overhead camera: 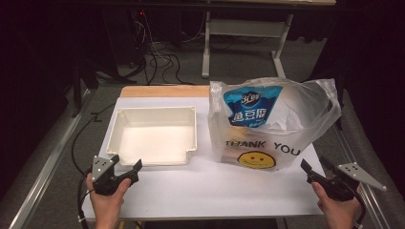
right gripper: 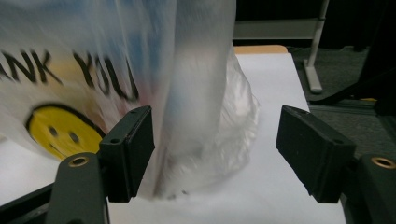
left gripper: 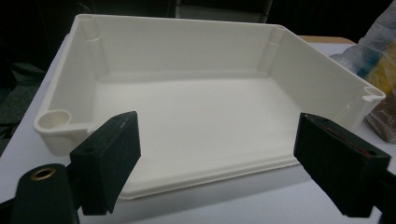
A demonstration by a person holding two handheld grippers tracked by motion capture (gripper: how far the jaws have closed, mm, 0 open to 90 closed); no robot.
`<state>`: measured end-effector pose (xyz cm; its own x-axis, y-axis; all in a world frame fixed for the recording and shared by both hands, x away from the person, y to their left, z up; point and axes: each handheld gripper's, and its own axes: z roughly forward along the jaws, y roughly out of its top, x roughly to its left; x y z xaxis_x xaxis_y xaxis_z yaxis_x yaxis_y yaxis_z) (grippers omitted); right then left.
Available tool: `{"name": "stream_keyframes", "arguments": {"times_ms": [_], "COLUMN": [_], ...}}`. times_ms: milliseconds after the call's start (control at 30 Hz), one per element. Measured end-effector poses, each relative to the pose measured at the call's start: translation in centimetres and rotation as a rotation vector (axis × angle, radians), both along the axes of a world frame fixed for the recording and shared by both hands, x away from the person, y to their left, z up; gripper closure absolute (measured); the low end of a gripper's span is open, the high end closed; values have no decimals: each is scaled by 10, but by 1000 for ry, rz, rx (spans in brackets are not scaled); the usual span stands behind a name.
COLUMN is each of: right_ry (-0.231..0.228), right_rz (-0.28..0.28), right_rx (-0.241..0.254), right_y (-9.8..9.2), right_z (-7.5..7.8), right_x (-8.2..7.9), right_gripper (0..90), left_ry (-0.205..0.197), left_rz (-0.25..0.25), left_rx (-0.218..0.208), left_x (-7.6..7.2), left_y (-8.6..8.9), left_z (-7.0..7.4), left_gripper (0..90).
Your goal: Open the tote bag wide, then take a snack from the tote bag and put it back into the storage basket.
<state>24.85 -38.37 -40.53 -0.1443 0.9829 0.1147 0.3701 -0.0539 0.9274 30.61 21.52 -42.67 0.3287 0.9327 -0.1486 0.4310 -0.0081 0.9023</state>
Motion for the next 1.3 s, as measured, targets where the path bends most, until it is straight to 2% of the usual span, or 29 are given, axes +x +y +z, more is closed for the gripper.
{"name": "stream_keyframes", "arguments": {"times_ms": [33, 67, 100, 133, 167, 233, 333, 367, 467, 500, 533, 700, 767, 833, 933, 967, 1000, 1033, 1067, 1100, 1167, 1200, 1233, 1267, 1300], "right_ry": [2, -7, -7, -16, -27, -48, -58, -60, -72, -77, -77, -94, -108, -125, -123, -121, -121, -132, -132, -139, -145, -148, -148, -148, -147], "right_rz": [3, 22, 22, 25, 30, 47, 70, 80, 97, 100, 100, 75, 74, 75, 63, 67, 67, 68, 68, 66, 75, 80, 121, 121, 117], "right_rx": [13, -5, -5, -18, -16, -10, 13, -1, -14, -8, -8, -2, -8, -4, -12, -18, -18, -31, -31, -28, -29, -24, 14, 14, 12], "right_y": [0, 4, 4, 6, 7, 9, 12, 17, 21, 22, 22, 22, 22, 23, 24, 25, 25, 27, 27, 28, 29, 29, 27, 27, 27], "right_z": [4, 15, 15, 21, 27, 40, 49, 56, 64, 70, 70, 82, 86, 87, 88, 88, 88, 89, 89, 90, 91, 91, 91, 91, 90], "right_x": [2, 7, 7, 9, 10, 14, 17, 18, 20, 22, 22, 30, 33, 36, 41, 43, 43, 44, 44, 44, 43, 43, 43, 43, 43], "right_gripper": [267, 227, 227, 213, 196, 149, 130, 94, 66, 45, 45, 52, 89, 169, 228, 299, 299, 373, 373, 426, 523, 570, 644, 644, 705], "left_ry": [-10, -12, -15, -33, -30, -37, -52, -50, -66, -69, -69, -88, -100, -111, -123, -125, -129, -134, -142, -150, -159, -163, -166, -167, -170], "left_rz": [-21, -33, -45, -65, -81, -113, -151, -157, -189, -217, -217, -292, -313, -328, -339, -344, -354, -362, -362, -362, -387, -394, -403, -410, -419], "left_rx": [4, 11, 11, 8, -6, 0, -22, -26, -34, -40, -40, -25, -22, -23, -45, -42, -53, -52, -39, -33, -49, -50, -58, -60, -58], "left_x": [0, 1, 1, 2, 1, 2, 4, 5, 7, 10, 10, 19, 22, 26, 30, 30, 31, 31, 31, 31, 32, 33, 35, 37, 39], "left_y": [-5, -9, -14, -19, -23, -36, -56, -63, -83, -99, -99, -130, -140, -147, -155, -156, -160, -162, -165, -169, -175, -180, -184, -188, -192], "left_z": [4, 8, 12, 16, 19, 27, 40, 45, 57, 66, 66, 83, 90, 97, 105, 107, 110, 112, 114, 118, 123, 126, 128, 130, 132], "left_gripper": [152, 152, 152, 152, 152, 152, 152, 152, 152, 152, 152, 152, 152, 153, 155, 155, 155, 184, 184, 221, 242, 242, 242, 242, 244]}}
